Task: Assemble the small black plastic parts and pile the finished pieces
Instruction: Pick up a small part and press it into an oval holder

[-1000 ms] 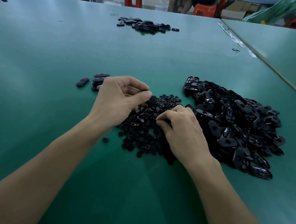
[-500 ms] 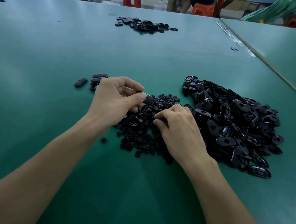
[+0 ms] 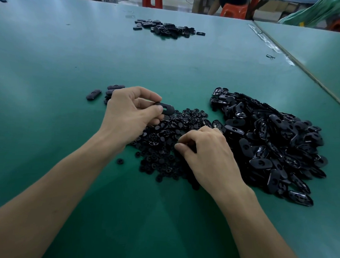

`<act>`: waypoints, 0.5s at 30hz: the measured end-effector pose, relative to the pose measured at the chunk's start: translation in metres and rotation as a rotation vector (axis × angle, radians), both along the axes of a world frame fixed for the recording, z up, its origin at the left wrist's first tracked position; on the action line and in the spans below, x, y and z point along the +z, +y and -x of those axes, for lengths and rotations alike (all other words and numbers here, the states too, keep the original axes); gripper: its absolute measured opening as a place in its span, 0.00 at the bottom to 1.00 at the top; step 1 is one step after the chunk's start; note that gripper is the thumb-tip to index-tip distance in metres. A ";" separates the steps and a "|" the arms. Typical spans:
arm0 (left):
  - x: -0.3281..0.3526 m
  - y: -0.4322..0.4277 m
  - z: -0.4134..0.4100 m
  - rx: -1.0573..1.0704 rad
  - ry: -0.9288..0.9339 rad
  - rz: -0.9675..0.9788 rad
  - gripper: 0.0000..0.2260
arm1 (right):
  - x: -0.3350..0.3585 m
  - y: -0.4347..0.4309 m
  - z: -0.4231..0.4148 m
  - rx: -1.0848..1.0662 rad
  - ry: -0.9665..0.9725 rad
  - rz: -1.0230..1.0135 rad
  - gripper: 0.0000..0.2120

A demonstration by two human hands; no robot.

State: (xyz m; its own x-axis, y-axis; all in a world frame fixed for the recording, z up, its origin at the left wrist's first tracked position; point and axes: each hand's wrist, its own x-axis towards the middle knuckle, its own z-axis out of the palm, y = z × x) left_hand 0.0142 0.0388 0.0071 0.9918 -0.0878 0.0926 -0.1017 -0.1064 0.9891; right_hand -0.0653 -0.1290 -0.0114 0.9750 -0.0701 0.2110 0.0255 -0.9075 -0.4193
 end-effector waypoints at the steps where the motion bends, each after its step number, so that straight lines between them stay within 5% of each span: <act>1: 0.000 0.000 0.000 -0.001 -0.001 0.000 0.06 | 0.000 0.000 0.000 0.000 0.001 -0.010 0.09; 15: 0.000 -0.001 0.001 -0.030 0.013 0.018 0.06 | 0.005 -0.005 0.004 -0.040 0.023 0.008 0.07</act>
